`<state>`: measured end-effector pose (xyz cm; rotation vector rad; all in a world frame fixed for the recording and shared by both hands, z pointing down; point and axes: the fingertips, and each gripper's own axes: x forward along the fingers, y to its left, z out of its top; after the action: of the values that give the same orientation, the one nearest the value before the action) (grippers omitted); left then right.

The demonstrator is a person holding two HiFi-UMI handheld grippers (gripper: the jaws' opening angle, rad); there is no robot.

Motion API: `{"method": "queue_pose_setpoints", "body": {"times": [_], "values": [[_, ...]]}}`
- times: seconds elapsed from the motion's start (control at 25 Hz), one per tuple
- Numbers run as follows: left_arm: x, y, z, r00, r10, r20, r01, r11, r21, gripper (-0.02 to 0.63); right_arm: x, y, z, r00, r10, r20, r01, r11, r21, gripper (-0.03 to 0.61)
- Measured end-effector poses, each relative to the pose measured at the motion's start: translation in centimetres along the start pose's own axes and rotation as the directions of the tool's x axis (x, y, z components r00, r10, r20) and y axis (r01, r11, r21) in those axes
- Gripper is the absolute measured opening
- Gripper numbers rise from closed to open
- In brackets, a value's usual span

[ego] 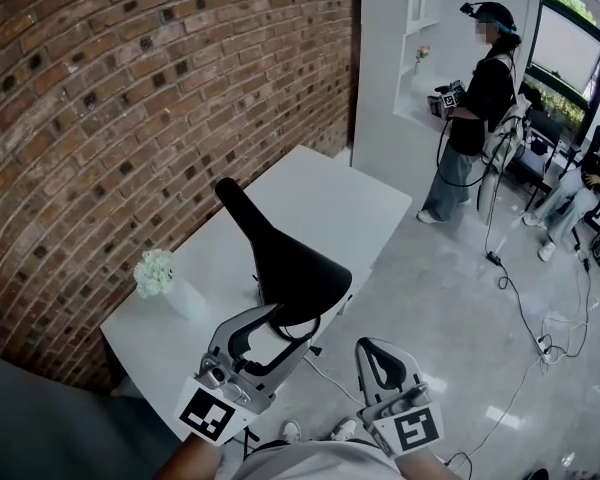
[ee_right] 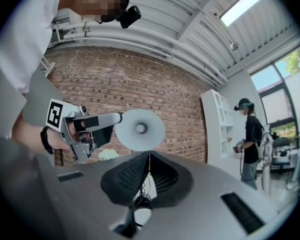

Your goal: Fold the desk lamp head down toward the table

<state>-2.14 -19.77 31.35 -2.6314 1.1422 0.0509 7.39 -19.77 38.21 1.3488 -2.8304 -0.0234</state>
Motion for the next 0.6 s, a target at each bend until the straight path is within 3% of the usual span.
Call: {"method": "queue_pose_setpoints", "body": {"times": [0.6], "values": [[-0.3,-1.1,-3.3,0.997,0.009,-0.077,-0.017,0.995,-0.103,0.216,-0.7,-0.1,-0.3,1.000,0.013,-0.008,-0.012,0.999,0.033,0.018]]}}
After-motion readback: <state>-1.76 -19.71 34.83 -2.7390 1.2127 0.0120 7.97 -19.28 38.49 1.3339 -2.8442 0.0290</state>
